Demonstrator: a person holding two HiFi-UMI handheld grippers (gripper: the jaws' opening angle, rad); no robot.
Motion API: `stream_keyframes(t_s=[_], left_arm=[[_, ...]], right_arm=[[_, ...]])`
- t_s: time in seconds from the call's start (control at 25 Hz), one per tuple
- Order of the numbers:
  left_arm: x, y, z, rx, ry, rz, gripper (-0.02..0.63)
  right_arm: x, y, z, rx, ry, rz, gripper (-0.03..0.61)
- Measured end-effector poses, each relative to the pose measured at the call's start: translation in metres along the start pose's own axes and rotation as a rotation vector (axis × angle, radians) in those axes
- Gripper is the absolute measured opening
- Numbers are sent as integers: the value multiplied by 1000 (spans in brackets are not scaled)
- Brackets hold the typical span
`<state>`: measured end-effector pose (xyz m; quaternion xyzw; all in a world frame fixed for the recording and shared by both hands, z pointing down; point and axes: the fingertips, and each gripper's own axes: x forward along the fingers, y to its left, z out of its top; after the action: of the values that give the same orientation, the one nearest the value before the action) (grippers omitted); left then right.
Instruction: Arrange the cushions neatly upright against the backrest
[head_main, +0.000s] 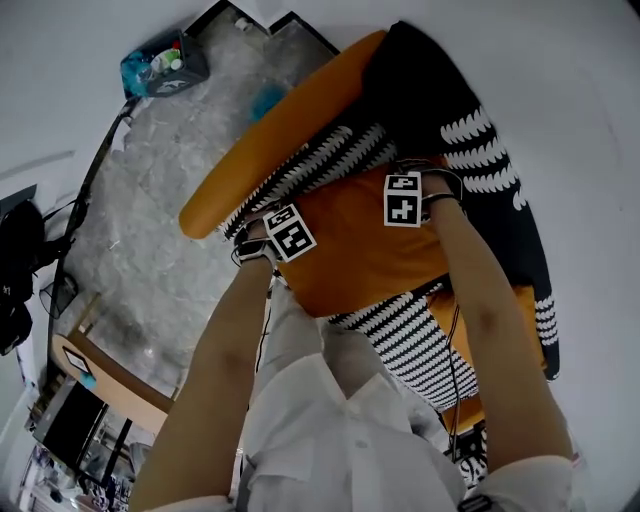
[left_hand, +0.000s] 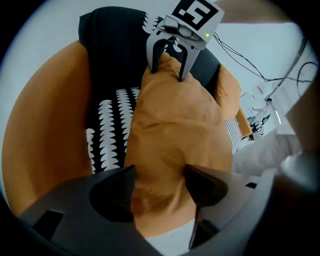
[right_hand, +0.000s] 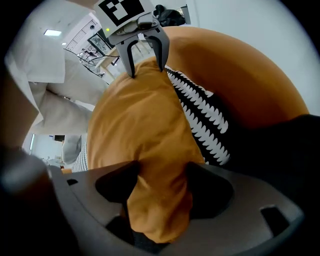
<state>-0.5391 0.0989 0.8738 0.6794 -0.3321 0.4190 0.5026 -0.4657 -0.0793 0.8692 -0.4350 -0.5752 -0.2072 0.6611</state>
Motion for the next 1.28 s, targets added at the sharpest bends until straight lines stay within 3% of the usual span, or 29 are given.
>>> stream_keyframes(t_s=[0.2, 0.48, 0.6, 0.8, 1.04, 1.28], left_arm=[[10, -1, -3, 12, 1, 4, 306], [2, -21, -6, 33, 12, -2, 89], [-11, -33, -5, 66, 14, -10, 42], [-36, -52, 1, 141, 14, -13, 28], [-74, -101, 13, 219, 2, -6, 26], [-125, -100, 57, 407, 53, 85, 26]], right_arm=[[3, 5, 0, 40, -34, 32, 285], [-2, 17, -3, 104, -29, -78, 70], [-17, 29, -6, 177, -56, -145, 19], [-46, 53, -11, 264, -70, -215, 14], [-87, 119, -28, 360, -104, -217, 14], [-128, 167, -47, 544, -196, -298, 14]])
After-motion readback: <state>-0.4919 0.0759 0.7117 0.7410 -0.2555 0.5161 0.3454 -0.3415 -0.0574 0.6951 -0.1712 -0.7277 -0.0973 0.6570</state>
